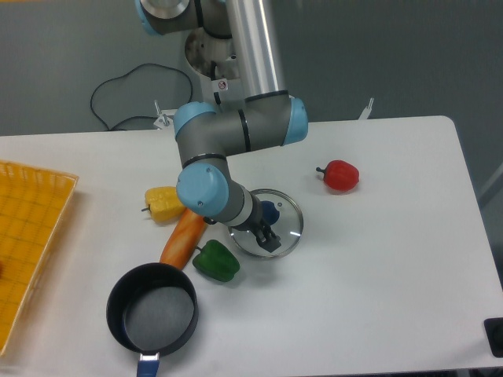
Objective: Place the lid on the table
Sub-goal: 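Lower the glass lid onto the table and hold it there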
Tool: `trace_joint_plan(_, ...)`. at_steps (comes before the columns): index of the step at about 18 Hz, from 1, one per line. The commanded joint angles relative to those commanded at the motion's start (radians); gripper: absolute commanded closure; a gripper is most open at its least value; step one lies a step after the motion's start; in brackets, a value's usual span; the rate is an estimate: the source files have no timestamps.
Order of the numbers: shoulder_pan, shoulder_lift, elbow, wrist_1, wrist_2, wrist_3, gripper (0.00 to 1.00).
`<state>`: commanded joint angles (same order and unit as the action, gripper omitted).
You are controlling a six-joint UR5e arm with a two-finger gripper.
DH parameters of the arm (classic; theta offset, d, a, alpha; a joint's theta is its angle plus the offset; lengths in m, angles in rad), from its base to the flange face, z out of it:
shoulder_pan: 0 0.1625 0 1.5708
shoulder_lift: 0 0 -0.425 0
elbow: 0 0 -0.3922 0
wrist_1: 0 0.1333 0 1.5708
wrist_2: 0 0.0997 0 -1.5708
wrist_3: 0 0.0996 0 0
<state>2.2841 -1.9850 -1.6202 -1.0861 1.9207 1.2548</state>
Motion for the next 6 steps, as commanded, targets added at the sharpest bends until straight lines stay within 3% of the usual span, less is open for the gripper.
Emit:
trace_joint_plan(2, 0.012, 0.014, 0.043, 0.000, -0.063, -0.003, 0.00)
trace_joint_plan(6, 0.054, 0.044, 0.037, -0.002, -0.150, -0.002, 0.00)
